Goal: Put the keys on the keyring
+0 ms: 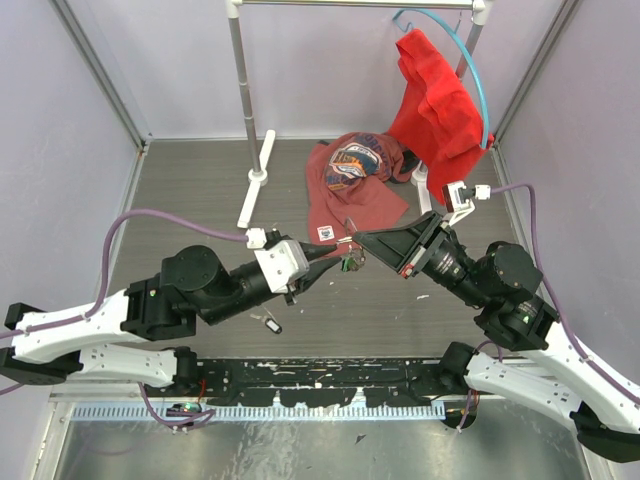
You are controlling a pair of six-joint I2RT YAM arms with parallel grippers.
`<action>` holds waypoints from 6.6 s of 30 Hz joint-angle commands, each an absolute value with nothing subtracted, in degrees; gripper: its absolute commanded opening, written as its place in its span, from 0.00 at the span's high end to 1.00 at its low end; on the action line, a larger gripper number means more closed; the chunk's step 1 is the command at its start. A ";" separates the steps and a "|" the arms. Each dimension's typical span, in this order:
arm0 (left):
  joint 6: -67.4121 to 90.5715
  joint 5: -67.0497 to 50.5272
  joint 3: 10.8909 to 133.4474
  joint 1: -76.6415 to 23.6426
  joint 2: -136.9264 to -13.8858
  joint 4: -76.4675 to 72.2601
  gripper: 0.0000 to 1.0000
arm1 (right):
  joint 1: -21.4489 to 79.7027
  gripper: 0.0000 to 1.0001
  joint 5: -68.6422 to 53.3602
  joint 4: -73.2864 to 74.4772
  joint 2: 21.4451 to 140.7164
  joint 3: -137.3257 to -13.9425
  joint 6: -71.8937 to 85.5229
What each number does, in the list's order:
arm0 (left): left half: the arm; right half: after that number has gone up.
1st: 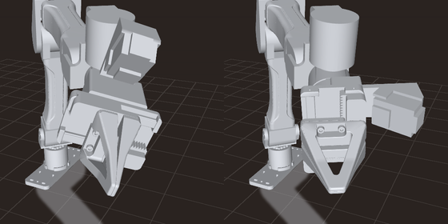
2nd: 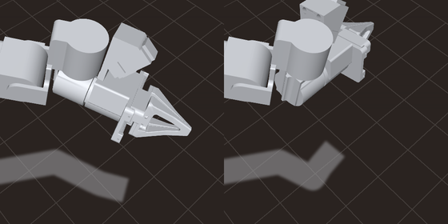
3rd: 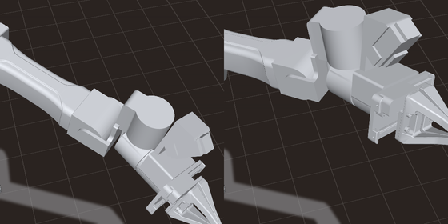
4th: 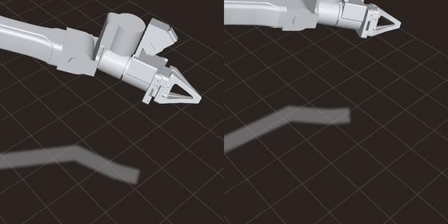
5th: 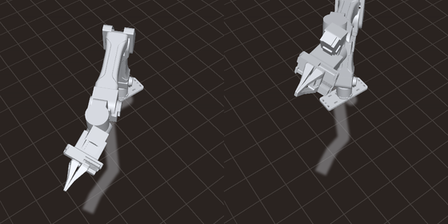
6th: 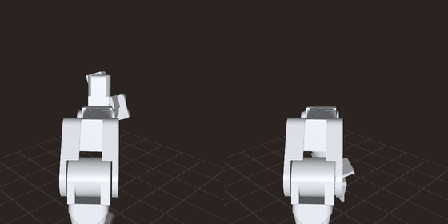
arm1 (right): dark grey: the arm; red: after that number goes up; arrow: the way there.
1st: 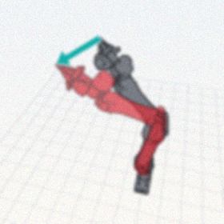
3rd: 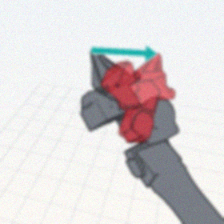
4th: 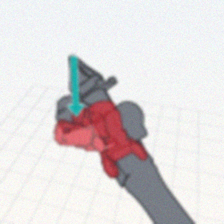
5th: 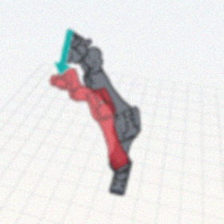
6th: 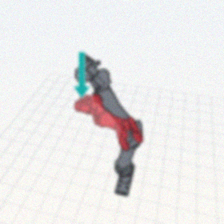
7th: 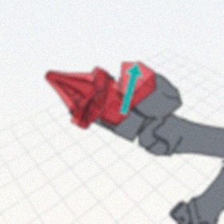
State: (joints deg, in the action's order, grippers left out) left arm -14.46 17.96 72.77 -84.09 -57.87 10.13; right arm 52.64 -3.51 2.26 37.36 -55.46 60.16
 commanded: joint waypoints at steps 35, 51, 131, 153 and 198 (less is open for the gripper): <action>-15.75 20.13 74.07 -85.72 -58.10 6.06 0.74 | 52.65 0.99 -2.20 0.59 36.43 -55.99 58.76; -15.10 21.02 74.40 -86.13 -59.30 5.76 0.80 | 52.65 0.99 -2.27 0.58 36.20 -55.88 58.73; -13.88 24.49 82.56 -86.31 -62.82 21.10 1.00 | 52.65 0.60 -7.22 21.74 41.10 -65.75 56.29; -14.06 22.27 82.82 -86.30 -63.40 20.67 1.00 | 52.65 0.68 -8.00 19.87 41.31 -64.38 56.88; -13.15 22.47 78.83 -86.31 -60.72 16.70 0.73 | 52.62 0.99 -4.84 17.47 39.69 -63.43 56.99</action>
State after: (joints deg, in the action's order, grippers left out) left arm -13.69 22.39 80.29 -86.04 -63.02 21.06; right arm 52.64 -6.96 21.04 40.71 -63.05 57.21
